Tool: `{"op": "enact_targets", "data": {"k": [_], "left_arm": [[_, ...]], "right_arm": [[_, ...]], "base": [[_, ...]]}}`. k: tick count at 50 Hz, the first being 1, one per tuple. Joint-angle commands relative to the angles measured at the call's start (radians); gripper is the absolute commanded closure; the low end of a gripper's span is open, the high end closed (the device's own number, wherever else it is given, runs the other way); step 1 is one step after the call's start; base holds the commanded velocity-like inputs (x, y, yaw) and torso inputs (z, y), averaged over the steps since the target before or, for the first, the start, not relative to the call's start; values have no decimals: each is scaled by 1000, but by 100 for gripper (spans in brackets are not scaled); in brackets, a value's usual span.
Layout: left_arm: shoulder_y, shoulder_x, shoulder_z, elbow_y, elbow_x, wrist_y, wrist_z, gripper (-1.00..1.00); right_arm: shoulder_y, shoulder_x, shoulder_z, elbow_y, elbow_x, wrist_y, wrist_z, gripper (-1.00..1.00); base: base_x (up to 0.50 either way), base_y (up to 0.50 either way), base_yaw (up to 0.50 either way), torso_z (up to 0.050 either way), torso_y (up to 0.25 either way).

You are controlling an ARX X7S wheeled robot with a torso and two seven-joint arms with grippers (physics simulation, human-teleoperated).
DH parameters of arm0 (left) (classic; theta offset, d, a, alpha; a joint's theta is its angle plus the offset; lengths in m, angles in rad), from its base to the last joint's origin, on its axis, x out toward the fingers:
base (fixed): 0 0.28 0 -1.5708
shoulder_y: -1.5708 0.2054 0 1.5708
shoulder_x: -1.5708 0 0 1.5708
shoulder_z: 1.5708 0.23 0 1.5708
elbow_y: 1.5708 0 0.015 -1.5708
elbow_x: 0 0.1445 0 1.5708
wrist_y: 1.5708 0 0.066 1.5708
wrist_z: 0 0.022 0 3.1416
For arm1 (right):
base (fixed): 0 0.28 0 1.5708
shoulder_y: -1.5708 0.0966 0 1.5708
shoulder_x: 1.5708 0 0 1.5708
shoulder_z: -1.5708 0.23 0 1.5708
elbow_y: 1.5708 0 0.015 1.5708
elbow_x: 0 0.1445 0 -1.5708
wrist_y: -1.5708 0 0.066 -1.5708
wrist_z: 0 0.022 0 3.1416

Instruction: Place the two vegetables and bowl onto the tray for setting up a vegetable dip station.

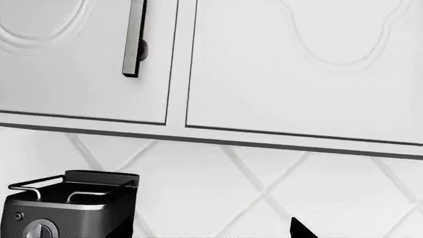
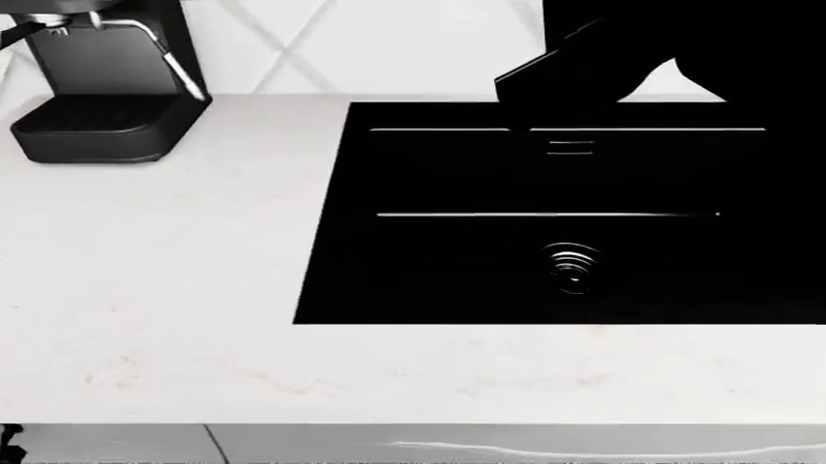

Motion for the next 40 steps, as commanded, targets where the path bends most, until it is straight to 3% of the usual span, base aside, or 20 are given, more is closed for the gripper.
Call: {"op": "enact_targets", "data": {"k": [1,40], "left_arm": [[2,-3,1,2,1,2,0,-100],[1,-2,6,2,3,5,3,-100]], "right_arm": [[0,-2,2,-1,-17,9,-1,100],[-13,-3,6,-2,-39,11,-14,100]], "base": [[-78,-500,0,0,0],[-30,-500,0,0,0]]}}
